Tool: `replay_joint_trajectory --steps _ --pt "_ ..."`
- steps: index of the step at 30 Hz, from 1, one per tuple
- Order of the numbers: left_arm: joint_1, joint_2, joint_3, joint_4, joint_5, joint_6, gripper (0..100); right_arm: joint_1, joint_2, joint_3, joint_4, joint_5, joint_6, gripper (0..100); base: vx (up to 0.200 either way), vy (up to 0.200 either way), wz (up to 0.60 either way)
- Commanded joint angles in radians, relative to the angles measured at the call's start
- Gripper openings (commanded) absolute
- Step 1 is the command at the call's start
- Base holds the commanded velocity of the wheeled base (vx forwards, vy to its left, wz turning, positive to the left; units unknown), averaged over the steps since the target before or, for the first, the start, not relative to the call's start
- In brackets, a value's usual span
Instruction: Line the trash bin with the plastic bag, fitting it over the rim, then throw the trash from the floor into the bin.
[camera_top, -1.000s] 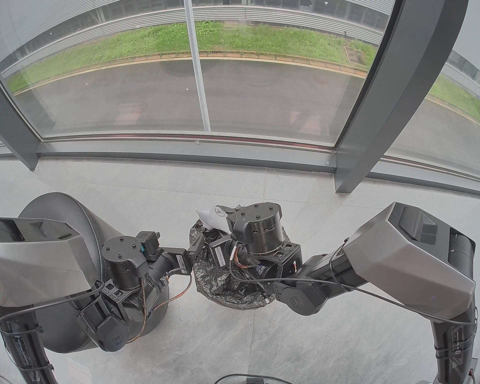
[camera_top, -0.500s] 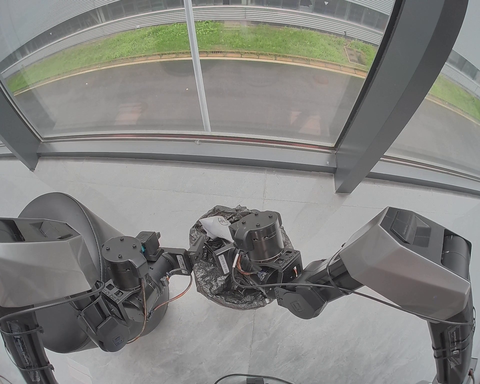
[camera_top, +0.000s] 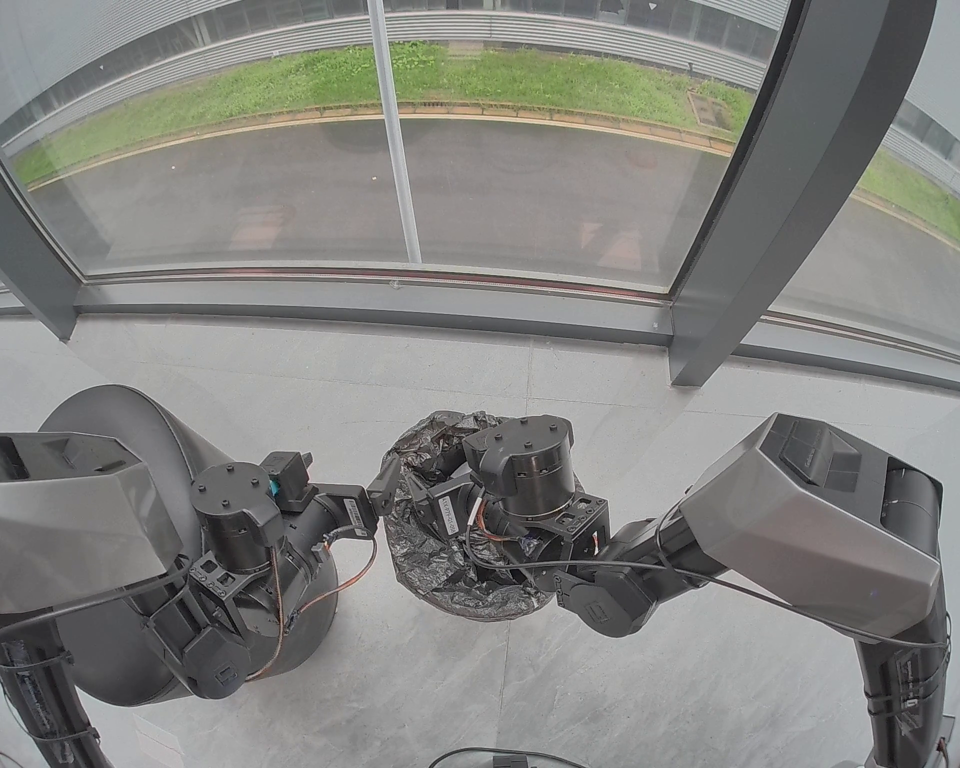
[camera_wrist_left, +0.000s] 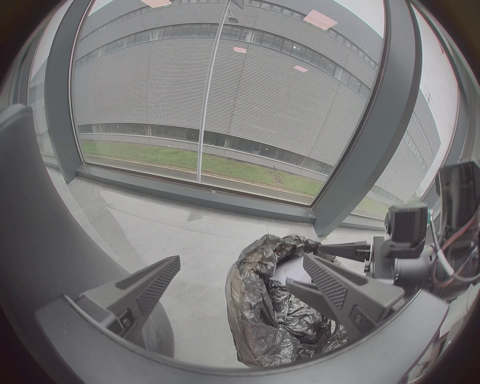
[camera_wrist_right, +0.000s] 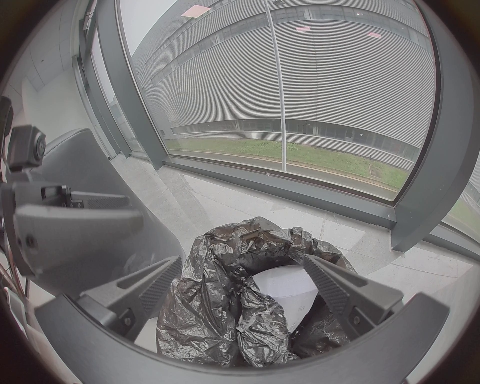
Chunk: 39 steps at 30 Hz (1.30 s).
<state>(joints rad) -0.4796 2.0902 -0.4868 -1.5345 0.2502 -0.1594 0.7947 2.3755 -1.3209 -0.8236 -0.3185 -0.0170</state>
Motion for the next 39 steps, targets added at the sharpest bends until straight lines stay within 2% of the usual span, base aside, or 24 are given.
replay_joint_trajectory --steps 1,9,13,14,15,17,19,20,24,29,39 --pt "0.018 -0.099 0.004 0.019 0.000 0.006 100 -0.008 0.002 0.005 0.000 0.001 -0.001 100 0.000 0.000 0.00" --pt "0.010 -0.277 0.039 0.099 -0.003 0.024 100 -0.012 0.031 0.003 0.000 -0.002 -0.020 100 0.000 0.000 0.00" --pt "0.007 -0.384 0.074 0.116 0.000 0.127 100 -0.048 0.042 -0.003 0.000 -0.030 -0.040 100 0.000 0.000 0.00" --pt "0.007 -0.384 0.074 0.116 0.000 0.127 100 -0.048 0.042 -0.003 0.000 -0.030 -0.040 100 0.000 0.000 0.00" --pt "0.007 -0.427 0.094 0.116 0.003 0.182 100 -0.060 0.040 -0.003 0.000 -0.033 -0.054 100 0.000 0.000 0.00" --pt "0.012 -0.472 0.123 0.117 0.003 0.236 100 -0.075 0.042 -0.005 0.000 -0.033 -0.069 100 0.000 0.000 0.00" --pt "0.012 -0.472 0.123 0.117 0.003 0.236 100 -0.075 0.042 -0.005 0.000 -0.033 -0.069 100 0.000 0.000 0.00" --pt "0.018 -0.522 0.183 0.117 0.011 0.270 100 -0.097 0.045 -0.006 0.006 -0.033 -0.104 100 0.000 0.000 0.00" --pt "0.042 -0.569 0.263 0.116 0.058 0.277 100 -0.114 0.062 -0.012 0.006 -0.033 -0.127 100 0.000 0.000 0.00" --pt "0.062 -0.611 0.318 0.119 0.061 0.277 100 -0.117 0.096 -0.066 0.017 -0.033 -0.138 100 0.000 0.000 0.00" --pt "0.062 -0.621 0.356 0.117 0.061 0.276 100 -0.041 0.087 -0.051 0.000 -0.034 -0.139 100 0.000 0.000 0.00"
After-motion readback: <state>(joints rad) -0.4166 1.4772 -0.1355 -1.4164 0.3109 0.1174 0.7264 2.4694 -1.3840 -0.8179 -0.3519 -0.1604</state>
